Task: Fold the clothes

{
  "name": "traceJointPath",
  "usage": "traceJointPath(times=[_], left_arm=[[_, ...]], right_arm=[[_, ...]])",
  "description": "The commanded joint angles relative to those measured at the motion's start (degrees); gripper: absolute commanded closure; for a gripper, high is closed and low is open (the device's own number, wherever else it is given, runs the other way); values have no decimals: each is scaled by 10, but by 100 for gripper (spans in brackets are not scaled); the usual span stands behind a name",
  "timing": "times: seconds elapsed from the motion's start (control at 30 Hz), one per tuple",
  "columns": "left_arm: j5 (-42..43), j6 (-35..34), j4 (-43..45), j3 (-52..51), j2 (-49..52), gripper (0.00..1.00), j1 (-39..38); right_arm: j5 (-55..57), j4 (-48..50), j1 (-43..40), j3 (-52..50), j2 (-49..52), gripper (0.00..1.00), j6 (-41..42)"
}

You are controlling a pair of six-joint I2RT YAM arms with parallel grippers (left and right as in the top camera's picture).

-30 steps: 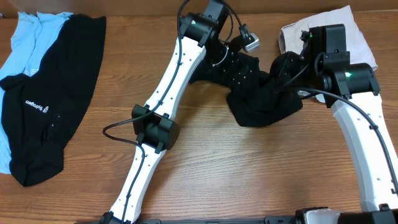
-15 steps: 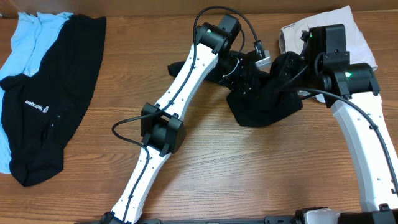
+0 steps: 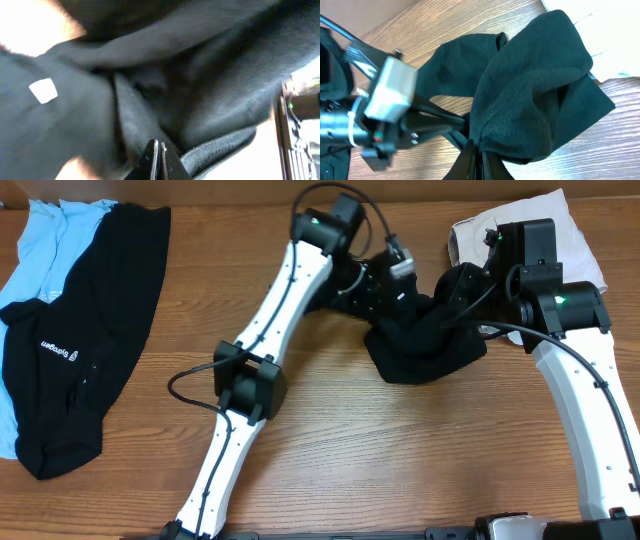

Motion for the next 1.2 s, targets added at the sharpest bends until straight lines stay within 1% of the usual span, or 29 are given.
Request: traceJointPath(times=[0.0, 0.13, 0.27, 0.43, 0.53, 0.63, 0.83, 0.97, 1.07, 1.17], left_arm=[[-13, -100, 0, 67, -26, 96, 53], [-12, -165, 2, 139, -50, 96, 99], [-12, -194, 7, 202, -81, 96, 133], [-19, -200, 47, 200, -148, 96, 157], [-75, -245, 89, 200, -202, 96, 177], [-113, -266, 103, 200, -244, 96, 196], [-149, -275, 104, 200, -324, 96, 244], [-167, -274, 96, 200, -358, 96, 263], [-210, -275, 92, 200, -376, 96, 267], [-246, -282, 99, 200, -391, 96, 268]], right_arm=[[6, 3, -2, 11, -4, 96, -4], [10, 3, -2, 11, -4, 96, -4], [10, 4, -2, 11, -4, 96, -4], [6, 6, -2, 12, -4, 96, -4], [-4, 8, -2, 12, -14, 96, -14], [-6, 7, -2, 16, -28, 96, -19], [-49, -1, -1, 21, -66, 96, -28], [-63, -34, -1, 21, -76, 96, -28], [-65, -57, -1, 21, -81, 96, -31], [-71, -59, -1, 26, -92, 96, -47]])
